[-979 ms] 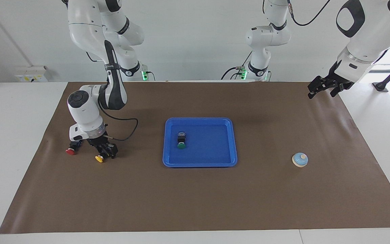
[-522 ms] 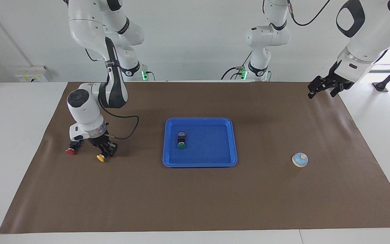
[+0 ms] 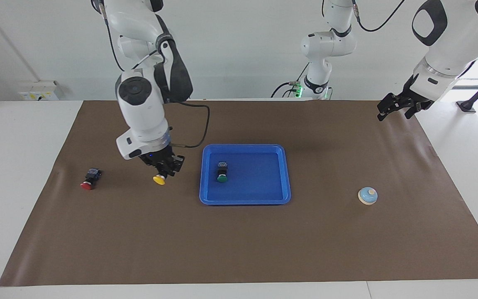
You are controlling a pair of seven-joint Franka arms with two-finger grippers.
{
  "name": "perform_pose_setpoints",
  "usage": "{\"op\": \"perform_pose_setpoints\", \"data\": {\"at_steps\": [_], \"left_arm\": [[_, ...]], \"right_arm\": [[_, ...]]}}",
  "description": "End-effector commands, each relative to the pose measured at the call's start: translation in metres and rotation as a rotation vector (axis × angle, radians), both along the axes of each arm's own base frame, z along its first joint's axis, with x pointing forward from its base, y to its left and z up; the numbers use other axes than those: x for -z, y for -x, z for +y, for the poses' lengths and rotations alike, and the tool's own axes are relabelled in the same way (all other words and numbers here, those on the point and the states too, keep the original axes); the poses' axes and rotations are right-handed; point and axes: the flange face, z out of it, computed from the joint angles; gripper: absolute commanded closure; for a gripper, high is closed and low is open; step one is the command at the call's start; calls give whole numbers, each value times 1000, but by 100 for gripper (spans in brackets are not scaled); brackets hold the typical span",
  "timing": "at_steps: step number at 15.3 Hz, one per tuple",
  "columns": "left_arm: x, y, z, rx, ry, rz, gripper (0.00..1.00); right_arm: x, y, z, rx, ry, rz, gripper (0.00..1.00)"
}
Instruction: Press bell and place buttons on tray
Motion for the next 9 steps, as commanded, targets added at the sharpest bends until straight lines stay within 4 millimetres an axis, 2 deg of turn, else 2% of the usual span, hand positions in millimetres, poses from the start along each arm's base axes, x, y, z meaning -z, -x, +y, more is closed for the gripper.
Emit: {"op": "perform_pose_setpoints", "data": {"at_steps": [1,3,6,8,9], "left_arm": [[-5,1,1,-3,-9,3,0],[-5,1,1,-3,-10,3,0],[-5,1,1,-3,-10,3,0],[-5,1,1,-3,-10,3,0],[-5,1,1,-3,-9,3,0]], "right_arm": [[10,14,77,-43,-52,25,100],[22,26,118,-91,-86,18,100],[69,46,167,-161,-76,30,100],[98,61,180,-184,-65,45,100],[115,69,179,-190,-60,49,100]]}}
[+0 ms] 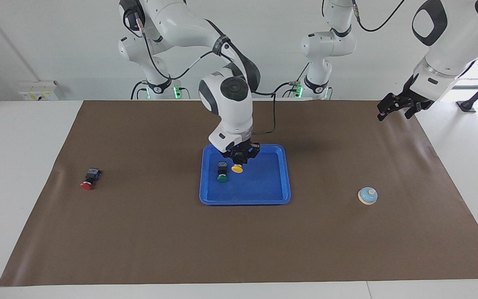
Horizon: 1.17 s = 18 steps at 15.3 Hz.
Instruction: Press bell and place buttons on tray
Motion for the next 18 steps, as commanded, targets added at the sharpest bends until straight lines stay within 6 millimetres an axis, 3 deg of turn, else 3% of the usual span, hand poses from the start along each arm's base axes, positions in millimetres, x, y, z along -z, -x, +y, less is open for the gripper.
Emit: {"op": "perform_pose_setpoints", "data": {"at_steps": [1,5,8,9,10,11,15,18], "left_arm": [[-5,1,2,-4,-9,3,0],[-5,1,1,-3,-10,3,0],[-5,1,1,-3,-10,3,0],[-5,1,1,-3,-9,3,0],[-5,1,1,-3,-10,3,0],[-5,1,1,-3,-10,3,0],[-5,1,1,-3,-10,3,0],[-5,1,1,-3,-9,3,0]], "right_arm": [[38,15,-4,0,-6,7,100],[66,43,-7,-18,0,7,100],[72,55,-1,-24,3,8,100],[72,55,-2,-13,5,11,86],[70,54,-1,-12,3,9,7],[67,53,0,-7,2,12,0],[30,29,-10,49,18,34,0],[-27,-3,-71,140,13,21,0]]}}
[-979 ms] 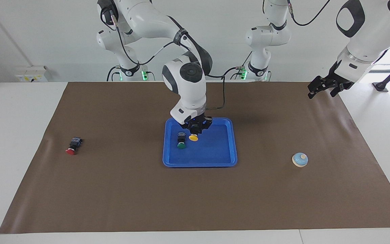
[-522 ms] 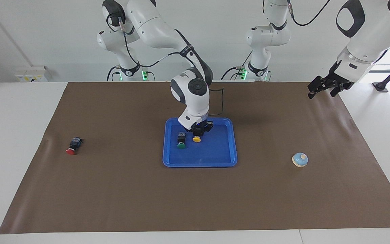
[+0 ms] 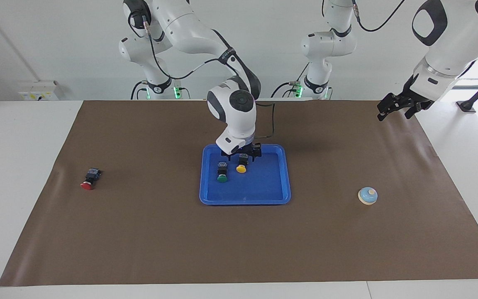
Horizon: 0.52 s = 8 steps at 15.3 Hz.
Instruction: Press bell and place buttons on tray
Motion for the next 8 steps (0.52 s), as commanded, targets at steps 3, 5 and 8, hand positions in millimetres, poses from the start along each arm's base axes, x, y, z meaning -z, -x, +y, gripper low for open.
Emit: {"op": "perform_pose_setpoints", "data": {"at_steps": [3,5,8], "left_arm": [[-5,1,1,-3,-10,3,0],[-5,1,1,-3,-10,3,0],[-5,1,1,-3,-10,3,0]], "right_arm": [[-84,-48,-128,182,-24,-44,0],[-95,-62,-180,188,35,-77,0],[-100,-71,-249,201,83,-73,0]]}}
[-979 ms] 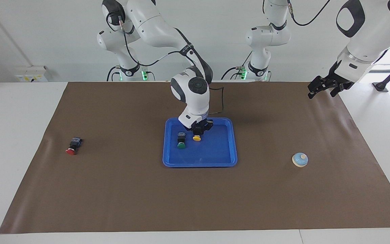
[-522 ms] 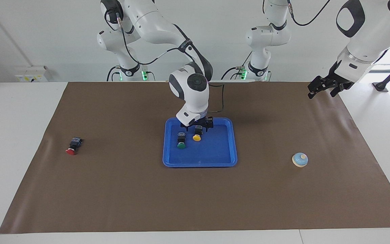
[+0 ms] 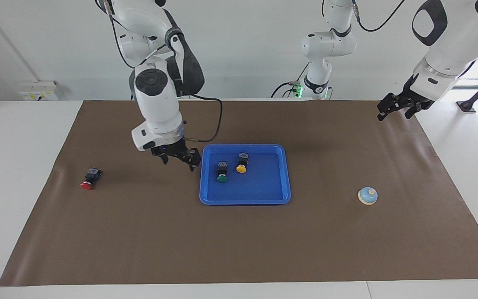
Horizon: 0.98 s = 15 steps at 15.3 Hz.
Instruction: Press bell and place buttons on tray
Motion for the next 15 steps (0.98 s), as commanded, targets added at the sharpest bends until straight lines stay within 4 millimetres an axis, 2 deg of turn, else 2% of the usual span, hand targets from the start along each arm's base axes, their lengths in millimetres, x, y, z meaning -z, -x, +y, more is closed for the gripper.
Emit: {"op": "perform_pose_setpoints", "data": {"at_steps": [1,3,6,8,12,15], "left_arm": [[-5,1,2,-4,-10,3,0],[-5,1,1,-3,-9,3,0],[-5,1,1,-3,-9,3,0],[-5,1,1,-3,-9,3,0],[-5,1,1,-3,-9,3,0],[-5,1,1,-3,-10,3,0]], "right_arm": [[3,-3,-58,5,27,20,0],[9,-6,-118,-19,38,36,0],[25,4,-209,-81,34,49,0],[39,18,-250,-104,37,21,0],[80,50,-297,-97,54,-64,0],[100,54,-316,-97,58,-78,0]]}}
